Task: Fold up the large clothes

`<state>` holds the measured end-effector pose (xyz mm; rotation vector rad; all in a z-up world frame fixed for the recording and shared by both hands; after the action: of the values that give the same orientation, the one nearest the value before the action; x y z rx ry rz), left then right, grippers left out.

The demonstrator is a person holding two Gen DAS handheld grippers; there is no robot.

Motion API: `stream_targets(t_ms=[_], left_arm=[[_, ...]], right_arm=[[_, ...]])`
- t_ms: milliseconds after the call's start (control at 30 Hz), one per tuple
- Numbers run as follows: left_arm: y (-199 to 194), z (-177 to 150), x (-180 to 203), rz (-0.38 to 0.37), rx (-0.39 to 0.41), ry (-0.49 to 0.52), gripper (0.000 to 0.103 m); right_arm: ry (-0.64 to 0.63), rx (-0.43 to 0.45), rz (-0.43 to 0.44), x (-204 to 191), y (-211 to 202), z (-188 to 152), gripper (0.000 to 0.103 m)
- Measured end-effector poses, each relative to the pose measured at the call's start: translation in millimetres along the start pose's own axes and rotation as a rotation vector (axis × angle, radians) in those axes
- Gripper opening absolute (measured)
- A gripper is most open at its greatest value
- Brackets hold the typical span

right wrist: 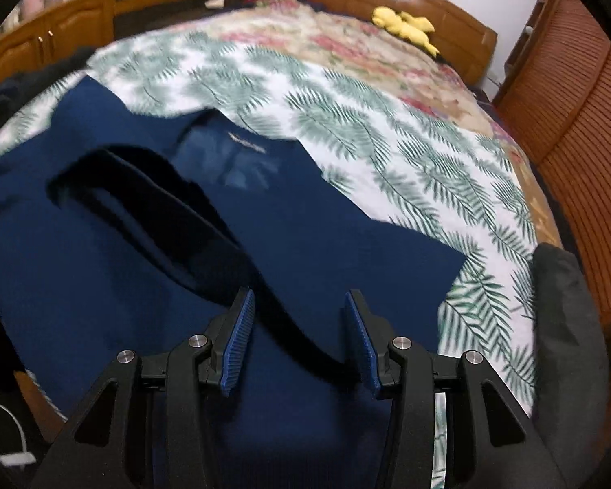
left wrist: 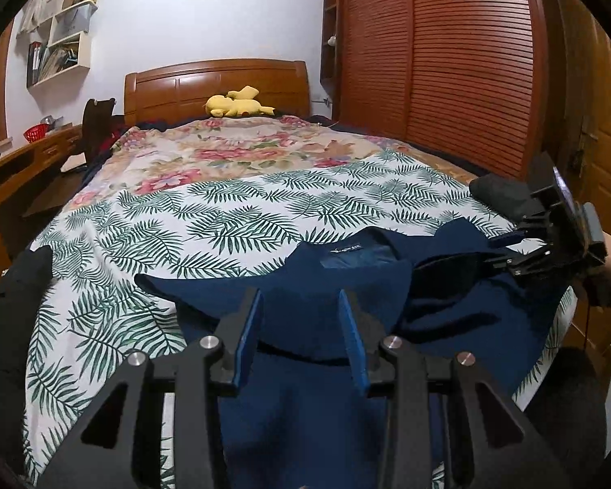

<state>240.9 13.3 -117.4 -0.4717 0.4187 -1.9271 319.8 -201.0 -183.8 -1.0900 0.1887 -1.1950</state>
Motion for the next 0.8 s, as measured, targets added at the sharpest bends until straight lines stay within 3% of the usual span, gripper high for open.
stream_targets(t_ms=[100,133,300,467,700,767,800], left_arm=[[-3,1,-3,0.001,0.008,-0.007,0.037],[-3,1,-4,0.001,0.011,-0.012,0.037],[-5,1,-13,0.021,0.018,-0.034,0.037],[-9,2,-22,0.032,0.027,-0.054,0.037],[-14,0,-31,0.046,0.03,-0.055,0.037],[-15,1,-35,0.045,0.035,-0.06,0.037],[-15,1,-36,0.045,0.036,-0.062,0.037]], right_arm=[[-0.036,-0.043,-0.026,13,11,3,0.007],[-0.04,-0.039,-0.038,16,12,7,0.004],[-0.009,0.048,-0.056,30,7,64,0.002],[-0.028,0.148,-0.047,12,6,132,0.001],[0.003,0.153,0.007,-12,18,170,0.002],[0.019,0.156,0.013,-16,16,173,0.007],[0.023,0.169,0.024,-19,12,174,0.018]])
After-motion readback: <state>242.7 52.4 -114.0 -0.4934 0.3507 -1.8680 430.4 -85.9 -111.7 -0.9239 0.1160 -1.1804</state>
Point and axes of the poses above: each gripper's, at about its wrist camera, not at the fingertips, and y roughly the way its jaws point, x to its right, z to its top, the point moved 9 cm from there along y, roughly the way its jaws point, and after that the axes turned 8 degrees about -z, right-handed, at the moved point
